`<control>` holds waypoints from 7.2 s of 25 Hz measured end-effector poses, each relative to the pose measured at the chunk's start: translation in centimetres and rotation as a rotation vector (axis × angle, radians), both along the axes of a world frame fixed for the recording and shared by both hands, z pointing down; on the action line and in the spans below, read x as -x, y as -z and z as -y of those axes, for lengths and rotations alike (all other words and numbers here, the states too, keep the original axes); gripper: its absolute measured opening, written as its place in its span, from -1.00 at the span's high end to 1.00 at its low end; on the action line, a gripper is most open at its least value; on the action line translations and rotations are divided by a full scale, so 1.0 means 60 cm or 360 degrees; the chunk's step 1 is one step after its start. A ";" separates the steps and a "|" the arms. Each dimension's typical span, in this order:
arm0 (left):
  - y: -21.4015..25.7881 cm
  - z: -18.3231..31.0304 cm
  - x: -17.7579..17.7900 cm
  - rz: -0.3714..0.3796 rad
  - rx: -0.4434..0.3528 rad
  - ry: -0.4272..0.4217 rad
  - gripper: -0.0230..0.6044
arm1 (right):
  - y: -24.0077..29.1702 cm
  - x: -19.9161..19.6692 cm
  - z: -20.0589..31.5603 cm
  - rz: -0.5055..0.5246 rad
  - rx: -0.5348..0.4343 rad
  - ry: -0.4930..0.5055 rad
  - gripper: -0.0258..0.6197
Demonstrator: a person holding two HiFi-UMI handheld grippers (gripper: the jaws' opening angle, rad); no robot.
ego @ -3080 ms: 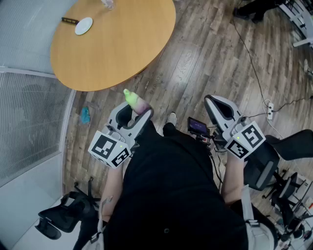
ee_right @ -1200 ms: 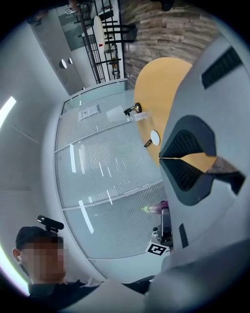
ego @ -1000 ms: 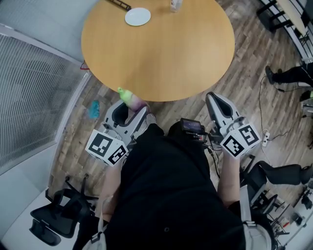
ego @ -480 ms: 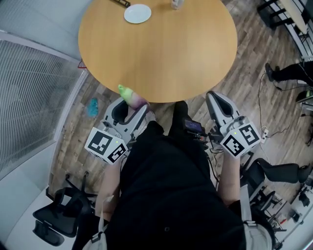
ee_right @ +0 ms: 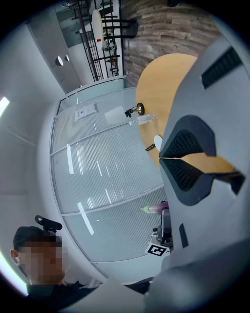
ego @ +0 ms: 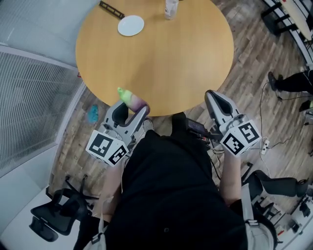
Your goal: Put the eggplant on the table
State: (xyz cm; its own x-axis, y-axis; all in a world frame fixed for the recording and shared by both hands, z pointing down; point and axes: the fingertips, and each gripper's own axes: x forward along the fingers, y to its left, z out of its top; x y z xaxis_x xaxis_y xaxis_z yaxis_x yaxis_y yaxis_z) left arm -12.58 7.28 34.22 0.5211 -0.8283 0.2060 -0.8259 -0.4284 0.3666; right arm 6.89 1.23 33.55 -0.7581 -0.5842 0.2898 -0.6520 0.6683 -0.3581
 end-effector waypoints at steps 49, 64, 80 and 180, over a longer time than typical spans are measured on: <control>-0.054 0.346 0.082 0.0699 0.0294 0.0040 0.28 | -0.047 -0.065 0.135 0.0056 0.0249 0.0032 0.87; -0.119 0.453 0.152 0.0849 0.0301 -0.0182 0.28 | -0.058 -0.017 0.112 -0.0047 0.0289 -0.0154 0.87; -0.255 0.577 0.204 0.1096 0.0541 -0.0383 0.28 | -0.064 -0.005 0.148 -0.0100 0.0351 -0.0349 0.87; -0.338 0.665 0.248 0.2000 0.0404 -0.0855 0.24 | -0.047 0.004 0.167 -0.0123 0.0318 -0.0342 0.87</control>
State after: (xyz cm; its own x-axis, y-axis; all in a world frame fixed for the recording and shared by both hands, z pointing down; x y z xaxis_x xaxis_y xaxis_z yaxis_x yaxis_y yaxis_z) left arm -27.48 -32.62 54.50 0.1157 -0.4576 0.8816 -0.4132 -0.8293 -0.3762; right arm 6.63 -8.78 36.35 -0.5945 -0.6544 0.4672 -0.8012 0.4334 -0.4125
